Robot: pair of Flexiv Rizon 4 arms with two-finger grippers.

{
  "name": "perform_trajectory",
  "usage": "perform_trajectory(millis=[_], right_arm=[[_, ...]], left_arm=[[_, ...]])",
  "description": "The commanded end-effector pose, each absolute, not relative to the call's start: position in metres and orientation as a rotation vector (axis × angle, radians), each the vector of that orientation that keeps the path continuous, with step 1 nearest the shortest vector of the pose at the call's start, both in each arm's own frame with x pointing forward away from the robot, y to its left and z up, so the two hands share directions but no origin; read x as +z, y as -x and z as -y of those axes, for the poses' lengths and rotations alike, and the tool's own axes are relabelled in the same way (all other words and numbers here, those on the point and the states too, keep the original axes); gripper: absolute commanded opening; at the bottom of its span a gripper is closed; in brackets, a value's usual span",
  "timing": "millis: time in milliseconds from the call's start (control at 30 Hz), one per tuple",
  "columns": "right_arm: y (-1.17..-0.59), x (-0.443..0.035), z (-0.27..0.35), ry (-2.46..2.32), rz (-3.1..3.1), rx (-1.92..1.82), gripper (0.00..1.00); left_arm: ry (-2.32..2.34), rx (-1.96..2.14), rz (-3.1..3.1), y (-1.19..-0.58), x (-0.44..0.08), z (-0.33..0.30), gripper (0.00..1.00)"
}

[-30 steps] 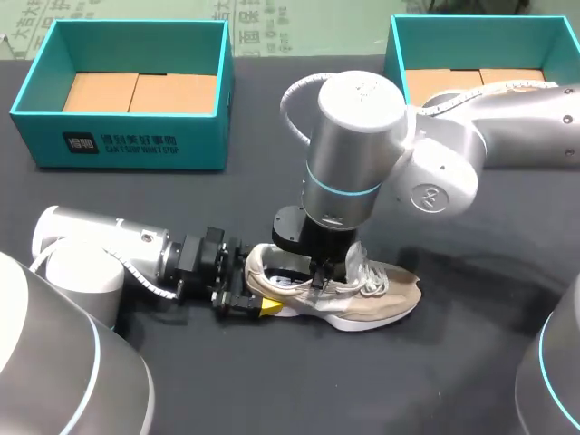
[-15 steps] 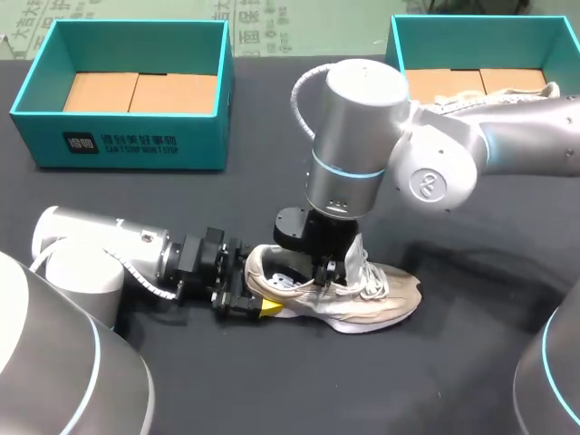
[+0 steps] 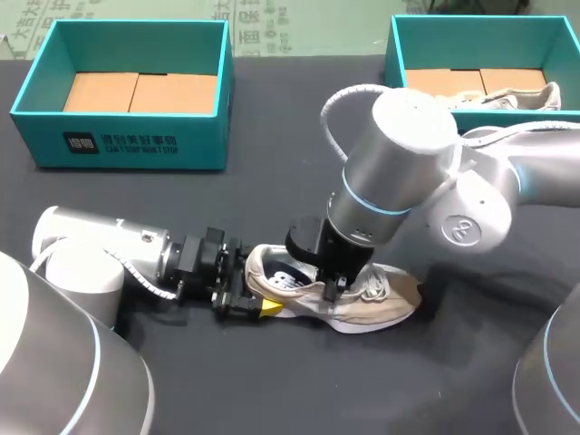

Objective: Take the shoe out of the shoebox, open the shoe tongue, remove and reinsert the insole, then place the shoe into the shoebox

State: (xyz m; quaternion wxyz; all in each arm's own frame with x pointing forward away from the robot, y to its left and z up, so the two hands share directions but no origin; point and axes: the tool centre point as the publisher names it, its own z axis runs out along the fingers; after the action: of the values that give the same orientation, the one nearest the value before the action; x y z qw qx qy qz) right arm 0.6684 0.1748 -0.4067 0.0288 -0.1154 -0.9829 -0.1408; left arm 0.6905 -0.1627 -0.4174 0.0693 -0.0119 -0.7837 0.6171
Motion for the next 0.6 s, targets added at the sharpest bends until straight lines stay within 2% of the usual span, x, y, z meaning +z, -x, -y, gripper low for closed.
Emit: perform_trajectory(millis=[33,600], right_arm=[[-0.655,-0.412,-0.163,0.352,3.069,-0.572,0.00],[-0.668,-0.378,-0.142,0.168,3.178,-0.956,0.00]], left_arm=[[0.030,1.858,2.361,-0.690,-0.420,0.164,0.00],[0.030,1.858,2.361,-0.690,-0.420,0.164,0.00]])
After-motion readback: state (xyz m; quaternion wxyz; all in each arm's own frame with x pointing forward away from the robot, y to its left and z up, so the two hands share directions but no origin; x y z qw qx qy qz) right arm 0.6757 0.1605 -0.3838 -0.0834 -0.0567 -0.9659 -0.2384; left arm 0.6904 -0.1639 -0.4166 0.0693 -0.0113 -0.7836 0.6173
